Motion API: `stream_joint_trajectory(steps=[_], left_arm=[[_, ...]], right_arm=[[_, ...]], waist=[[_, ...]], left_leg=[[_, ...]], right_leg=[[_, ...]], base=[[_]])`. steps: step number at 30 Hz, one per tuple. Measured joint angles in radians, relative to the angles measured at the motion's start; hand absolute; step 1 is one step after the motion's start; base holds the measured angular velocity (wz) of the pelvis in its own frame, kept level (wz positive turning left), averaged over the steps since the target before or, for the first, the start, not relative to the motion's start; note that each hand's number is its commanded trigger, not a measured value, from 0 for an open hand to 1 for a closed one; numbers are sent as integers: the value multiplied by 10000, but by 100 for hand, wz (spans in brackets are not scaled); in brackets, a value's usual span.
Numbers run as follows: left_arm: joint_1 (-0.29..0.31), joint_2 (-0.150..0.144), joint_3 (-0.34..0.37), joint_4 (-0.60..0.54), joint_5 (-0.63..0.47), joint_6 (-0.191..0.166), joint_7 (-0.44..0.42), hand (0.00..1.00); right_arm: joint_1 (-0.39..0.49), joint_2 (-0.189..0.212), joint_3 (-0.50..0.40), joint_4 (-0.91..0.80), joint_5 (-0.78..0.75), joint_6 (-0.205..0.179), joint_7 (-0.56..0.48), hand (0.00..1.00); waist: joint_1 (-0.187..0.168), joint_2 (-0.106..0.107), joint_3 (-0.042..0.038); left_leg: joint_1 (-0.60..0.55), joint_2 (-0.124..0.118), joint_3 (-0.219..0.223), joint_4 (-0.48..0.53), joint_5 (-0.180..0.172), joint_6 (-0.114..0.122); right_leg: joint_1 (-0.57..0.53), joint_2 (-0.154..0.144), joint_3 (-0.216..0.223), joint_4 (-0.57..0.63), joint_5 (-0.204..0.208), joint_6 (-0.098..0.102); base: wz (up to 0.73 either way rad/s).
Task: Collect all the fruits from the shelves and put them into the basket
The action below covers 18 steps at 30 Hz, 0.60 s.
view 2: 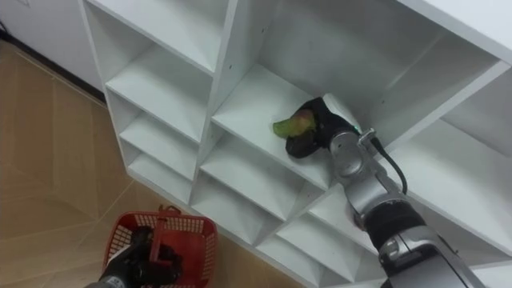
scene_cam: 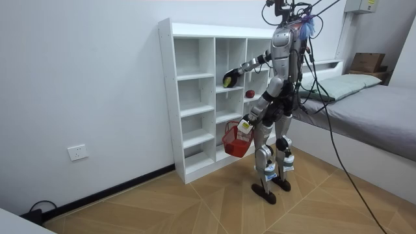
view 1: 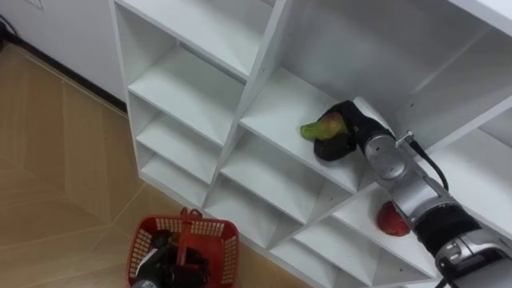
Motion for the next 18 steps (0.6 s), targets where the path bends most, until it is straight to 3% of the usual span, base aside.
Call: stream_joint_trajectory(steps=[5, 8, 16, 18], left_arm=[[27, -3, -53, -6, 1, 0, 0, 100], [68, -16, -44, -21, 0, 6, 2, 100], [229, -173, -46, -357, -248, 1, 8, 100], [283, -232, -58, -459, -251, -6, 10, 100]], right_arm=[[211, 34, -1, -403, -53, 19, 0, 100], [747, 36, -2, -1576, -177, 25, -11, 100], [2763, 97, 1, -4464, -135, -9, 25, 100], [3084, 230, 25, -4899, -208, -27, 114, 100]], waist=[[-44, 40, -16], [-228, 138, -75], [-690, 852, -290], [-795, 966, -289]], left_leg=[[130, 4, 99, -134, 19, 14], [157, 9, 136, -132, 22, 19], [838, 33, 484, -535, 51, 76], [1015, 80, 670, -607, 52, 78]], right_leg=[[50, -18, -9, 1, 0, 1], [67, -25, -1, 6, 0, 1], [435, -91, 279, 4, -24, 41], [527, -84, 382, 2, -46, 75]], base=[[-4], [0], [-13], [-24]])
